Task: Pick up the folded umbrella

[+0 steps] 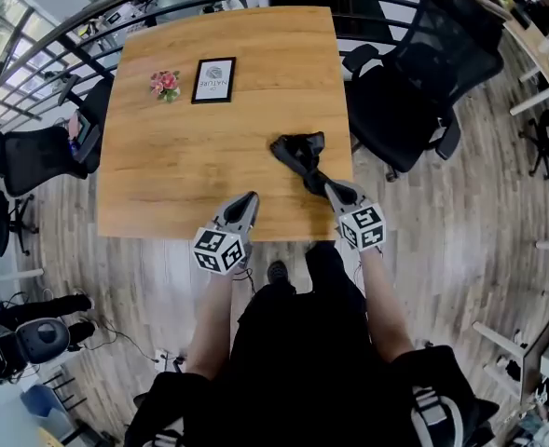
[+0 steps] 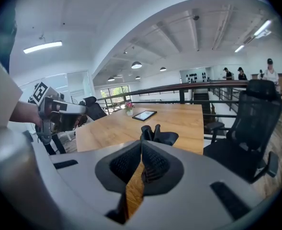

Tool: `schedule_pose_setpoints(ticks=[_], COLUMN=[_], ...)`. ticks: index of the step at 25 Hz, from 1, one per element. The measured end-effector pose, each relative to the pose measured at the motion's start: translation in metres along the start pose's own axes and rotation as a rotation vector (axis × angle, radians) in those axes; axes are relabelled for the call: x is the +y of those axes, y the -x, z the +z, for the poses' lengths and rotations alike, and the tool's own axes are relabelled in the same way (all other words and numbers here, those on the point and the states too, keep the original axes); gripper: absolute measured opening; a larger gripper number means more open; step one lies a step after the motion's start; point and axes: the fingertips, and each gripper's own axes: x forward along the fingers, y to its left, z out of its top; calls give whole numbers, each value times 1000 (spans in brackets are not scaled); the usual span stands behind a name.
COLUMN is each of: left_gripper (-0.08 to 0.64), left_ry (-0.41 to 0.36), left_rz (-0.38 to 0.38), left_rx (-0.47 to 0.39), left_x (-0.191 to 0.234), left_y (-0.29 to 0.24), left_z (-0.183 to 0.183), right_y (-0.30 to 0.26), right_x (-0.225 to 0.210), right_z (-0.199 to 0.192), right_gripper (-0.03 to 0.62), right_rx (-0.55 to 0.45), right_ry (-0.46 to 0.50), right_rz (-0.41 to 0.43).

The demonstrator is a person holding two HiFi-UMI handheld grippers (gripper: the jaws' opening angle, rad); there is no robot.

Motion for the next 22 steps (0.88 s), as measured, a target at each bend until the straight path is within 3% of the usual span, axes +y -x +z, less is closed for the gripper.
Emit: schedule_pose_setpoints(ticks=[13, 16, 22], left_gripper=[32, 34, 34], left_ry=[47, 57, 76], left_rz=[53, 69, 100], left_rx=[76, 91, 99], left_x=[15, 19, 30], left_y=[-36, -38, -43], left_z=[-23, -27, -30], right_y=[-49, -59, -80], right_x=[-14, -16, -23], right_z=[-45, -53, -65], right_gripper=[46, 82, 217], right_rx=[154, 176, 229], right_ry=[33, 34, 62], right_rz=[113, 123, 114])
